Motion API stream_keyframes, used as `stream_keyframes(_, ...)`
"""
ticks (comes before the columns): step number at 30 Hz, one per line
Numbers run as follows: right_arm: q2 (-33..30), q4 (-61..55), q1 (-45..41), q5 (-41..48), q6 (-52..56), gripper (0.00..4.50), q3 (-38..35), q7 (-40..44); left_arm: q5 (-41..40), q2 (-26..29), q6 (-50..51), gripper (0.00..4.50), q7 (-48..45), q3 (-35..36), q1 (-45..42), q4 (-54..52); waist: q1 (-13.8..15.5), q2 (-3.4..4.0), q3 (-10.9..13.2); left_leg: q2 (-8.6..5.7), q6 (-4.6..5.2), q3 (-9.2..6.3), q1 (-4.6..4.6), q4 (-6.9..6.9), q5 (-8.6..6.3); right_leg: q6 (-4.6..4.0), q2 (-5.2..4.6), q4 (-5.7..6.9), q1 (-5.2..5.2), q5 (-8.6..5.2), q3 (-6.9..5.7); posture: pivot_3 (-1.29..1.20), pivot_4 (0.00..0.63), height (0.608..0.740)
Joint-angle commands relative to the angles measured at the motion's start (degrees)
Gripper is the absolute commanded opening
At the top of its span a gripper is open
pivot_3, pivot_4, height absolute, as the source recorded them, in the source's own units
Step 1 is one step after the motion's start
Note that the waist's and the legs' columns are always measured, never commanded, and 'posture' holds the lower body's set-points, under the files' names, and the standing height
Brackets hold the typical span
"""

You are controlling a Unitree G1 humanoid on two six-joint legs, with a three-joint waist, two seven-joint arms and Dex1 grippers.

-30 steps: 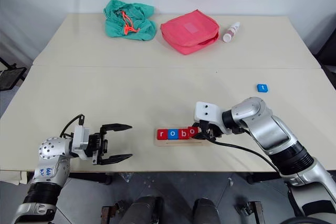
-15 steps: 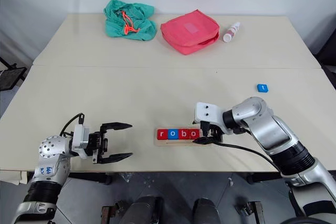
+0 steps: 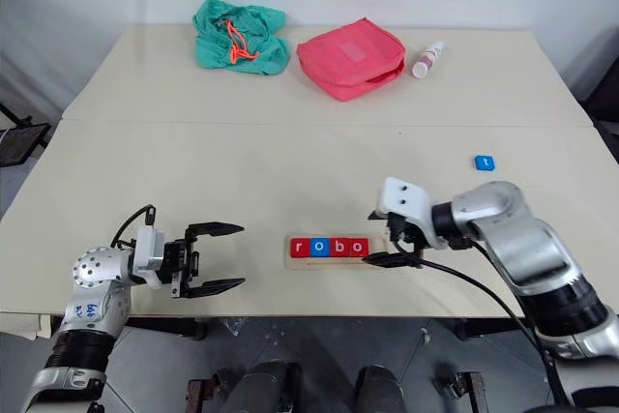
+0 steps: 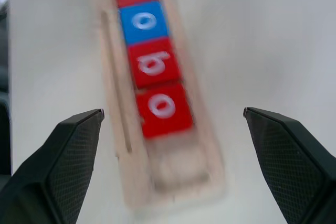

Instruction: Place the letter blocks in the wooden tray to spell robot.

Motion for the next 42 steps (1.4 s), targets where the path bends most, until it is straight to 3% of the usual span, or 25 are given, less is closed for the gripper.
stream_keyframes(1, 1.3, 3.3, 2.8, 0.6, -2.8, 4.46, -10.8, -8.2, 0.0, 0.0, -1.0, 4.50, -0.5, 0.2, -1.2, 1.1, 0.0, 0.00, 0.0, -0.01, 0.00, 0.02, 0.00, 0.00, 0.00, 0.00, -0.01, 0.00, 0.00, 0.00, 0.00, 0.00, 0.150, 0.740)
stream_keyframes(8, 5.4, 8.3, 8.2, -1.8, -3.1, 4.46, -20.2, -23.9, 0.2, -0.3, -1.3, 4.50, -1.8, -0.1, -3.1, 3.5, -0.2, 0.00, 0.0, 0.02, 0.00, 0.11, 0.02, -0.02, 0.00, 0.00, 0.00, 0.03, -0.02, 0.00, 0.01, 0.00, 0.150, 0.740)
stream_keyframes(13, 9.6, 14.0, 6.3, -3.0, -4.9, 4.46, -25.1, -35.1, 0.5, -0.8, -1.3, 4.50, -3.0, -0.7, -5.4, 5.5, -0.4, 0.01, 0.0, 0.04, -0.01, 0.14, 0.02, -0.04, 0.01, 0.00, 0.01, 0.05, -0.05, 0.00, 0.01, 0.00, 0.150, 0.740)
stream_keyframes(23, 11.6, 29.6, -2.6, -3.7, -11.6, 4.46, -24.1, -40.9, 0.4, -0.6, -1.3, 4.50, -4.4, -0.9, -6.5, 6.3, -0.5, 0.02, 0.0, 0.04, 0.00, 0.19, 0.03, -0.05, 0.01, 0.00, 0.01, 0.08, -0.07, 0.00, 0.03, 0.00, 0.150, 0.740)
stream_keyframes(29, 12.6, 49.6, -13.2, -5.3, -20.4, 4.46, -23.7, -44.8, 0.0, 0.1, -0.6, 4.50, -4.3, -0.5, -4.8, 4.1, -0.9, 0.04, 0.0, 0.05, 0.00, 0.21, 0.02, -0.05, 0.01, 0.00, 0.01, 0.08, -0.10, 0.00, 0.04, 0.00, 0.150, 0.740)
stream_keyframes(42, 14.3, 73.1, -24.1, -7.2, -31.6, 4.46, -21.2, -44.8, -0.4, 1.0, 0.7, 4.50, -1.7, 0.4, -0.5, -0.7, -1.7, 0.05, 0.0, 0.06, 0.00, 0.13, 0.00, -0.12, 0.01, 0.00, 0.02, 0.10, -0.12, 0.00, 0.02, 0.00, 0.150, 0.740)
